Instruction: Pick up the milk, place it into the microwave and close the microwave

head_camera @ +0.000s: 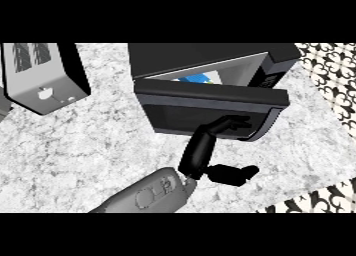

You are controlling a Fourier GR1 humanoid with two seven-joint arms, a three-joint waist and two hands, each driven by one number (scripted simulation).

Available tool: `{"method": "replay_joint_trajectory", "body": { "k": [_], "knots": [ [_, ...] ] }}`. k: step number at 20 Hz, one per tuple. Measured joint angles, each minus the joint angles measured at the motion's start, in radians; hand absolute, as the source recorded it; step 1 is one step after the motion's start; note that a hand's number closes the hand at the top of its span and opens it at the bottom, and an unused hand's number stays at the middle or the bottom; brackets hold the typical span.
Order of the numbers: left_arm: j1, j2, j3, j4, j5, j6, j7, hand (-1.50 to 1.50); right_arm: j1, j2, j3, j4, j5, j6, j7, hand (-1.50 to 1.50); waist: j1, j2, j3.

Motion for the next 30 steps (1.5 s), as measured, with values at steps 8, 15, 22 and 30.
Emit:
{"method": "replay_joint_trajectory", "body": {
  "k": [8, 15, 22, 30],
  "knots": [
    [-0.101, -0.002, 0.047, 0.064, 0.085, 0.037, -0.054, -1.50, -0.043, -0.039, -0.007, -0.019, -0.065, 0.027, 0.035, -1.50, -0.054, 0.019, 0.002],
    [-0.175, -0.002, 0.072, 0.117, 0.148, 0.056, -0.093, -1.50, -0.084, -0.075, -0.007, -0.022, -0.124, 0.057, 0.068, -1.50, -0.087, 0.033, 0.005],
    [-0.200, -0.003, 0.068, 0.147, 0.196, 0.068, -0.145, -1.50, -0.119, -0.104, -0.007, -0.026, -0.176, 0.078, 0.096, -1.50, -0.113, 0.041, 0.006],
    [-0.214, 0.001, 0.061, 0.171, 0.243, 0.078, -0.202, -1.50, -0.154, -0.134, -0.017, -0.017, -0.218, 0.088, 0.119, -1.50, -0.133, 0.046, 0.006]
  ]
}}
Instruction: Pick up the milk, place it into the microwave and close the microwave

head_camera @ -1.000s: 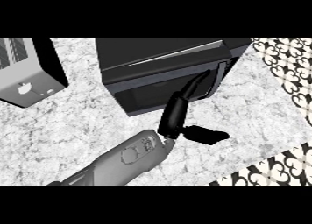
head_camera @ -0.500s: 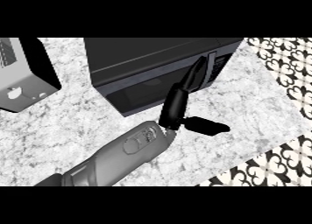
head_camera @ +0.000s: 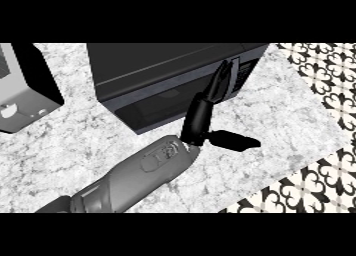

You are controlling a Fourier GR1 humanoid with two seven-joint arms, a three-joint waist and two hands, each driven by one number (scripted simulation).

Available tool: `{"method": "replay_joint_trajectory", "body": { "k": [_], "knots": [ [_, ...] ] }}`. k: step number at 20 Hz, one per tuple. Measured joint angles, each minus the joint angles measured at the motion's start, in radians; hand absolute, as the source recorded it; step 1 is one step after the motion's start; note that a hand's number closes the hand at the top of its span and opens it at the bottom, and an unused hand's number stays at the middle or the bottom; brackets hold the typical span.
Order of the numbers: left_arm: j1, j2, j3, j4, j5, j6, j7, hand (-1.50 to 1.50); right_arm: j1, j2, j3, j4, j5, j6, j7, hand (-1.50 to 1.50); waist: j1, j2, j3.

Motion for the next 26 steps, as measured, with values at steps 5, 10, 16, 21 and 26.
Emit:
{"method": "replay_joint_trajectory", "body": {
  "k": [5, 10, 16, 21, 26],
  "knots": [
    [-0.003, 0.002, -0.007, 0.009, 0.027, 0.007, -0.033, -1.50, -0.020, -0.016, -0.006, 0.012, -0.026, 0.004, 0.012, -1.50, -0.008, 0.002, 0.000],
    [-0.004, 0.002, -0.012, 0.018, 0.051, 0.008, -0.066, -1.50, -0.036, -0.038, -0.012, 0.022, -0.048, 0.013, 0.026, -1.50, -0.014, 0.004, 0.000],
    [-0.004, 0.003, -0.019, 0.027, 0.079, 0.010, -0.096, -1.50, -0.047, -0.059, -0.016, 0.033, -0.072, 0.027, 0.040, -1.50, -0.024, 0.002, 0.001],
    [-0.007, 0.002, -0.025, 0.035, 0.100, 0.009, -0.118, -1.50, -0.057, -0.074, -0.019, 0.043, -0.093, 0.038, 0.048, -1.50, -0.027, 0.002, 0.002],
    [-0.012, 0.000, -0.033, 0.044, 0.122, 0.005, -0.138, -1.50, -0.067, -0.086, -0.018, 0.053, -0.112, 0.046, 0.059, -1.50, -0.027, 0.002, 0.002]
  ]
}}
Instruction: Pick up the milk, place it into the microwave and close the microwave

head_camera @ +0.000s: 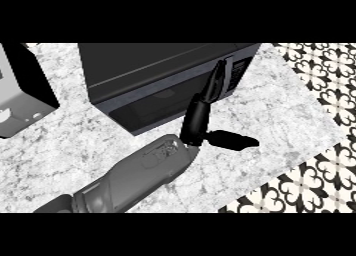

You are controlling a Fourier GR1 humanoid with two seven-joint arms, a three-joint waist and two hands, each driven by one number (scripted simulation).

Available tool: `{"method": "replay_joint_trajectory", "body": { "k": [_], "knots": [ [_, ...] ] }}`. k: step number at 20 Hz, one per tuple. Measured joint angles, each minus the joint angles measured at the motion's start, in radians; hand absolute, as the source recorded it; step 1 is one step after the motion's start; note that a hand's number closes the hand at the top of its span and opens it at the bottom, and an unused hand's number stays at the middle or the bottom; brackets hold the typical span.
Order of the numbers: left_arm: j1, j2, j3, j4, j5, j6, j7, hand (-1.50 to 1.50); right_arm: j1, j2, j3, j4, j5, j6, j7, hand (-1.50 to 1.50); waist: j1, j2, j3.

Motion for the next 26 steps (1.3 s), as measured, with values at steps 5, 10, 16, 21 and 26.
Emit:
{"method": "replay_joint_trajectory", "body": {
  "k": [5, 10, 16, 21, 26],
  "knots": [
    [-0.003, 0.000, -0.007, 0.009, 0.020, -0.002, -0.019, -1.50, -0.008, -0.011, 0.003, 0.002, -0.019, 0.014, 0.009, -1.50, -0.003, -0.002, 0.000],
    [-0.007, -0.001, -0.014, 0.018, 0.038, -0.006, -0.039, -1.50, -0.017, -0.022, 0.004, 0.006, -0.038, 0.021, 0.018, -1.50, -0.004, -0.001, 0.000],
    [-0.025, 0.045, -0.016, 0.019, 0.026, -0.006, -0.069, -1.50, -0.023, -0.033, 0.002, 0.011, -0.056, 0.028, 0.027, -1.50, 0.006, -0.010, 0.006],
    [-0.078, 0.055, -0.053, 0.057, -0.025, 0.016, -0.055, -1.50, -0.019, -0.044, -0.006, 0.015, -0.069, 0.029, 0.033, -1.50, 0.027, -0.024, 0.015],
    [-0.103, 0.039, -0.073, 0.082, -0.043, 0.037, -0.027, -1.50, -0.012, -0.056, -0.019, 0.014, -0.077, 0.028, 0.037, -1.50, 0.043, -0.029, 0.015]
  ]
}}
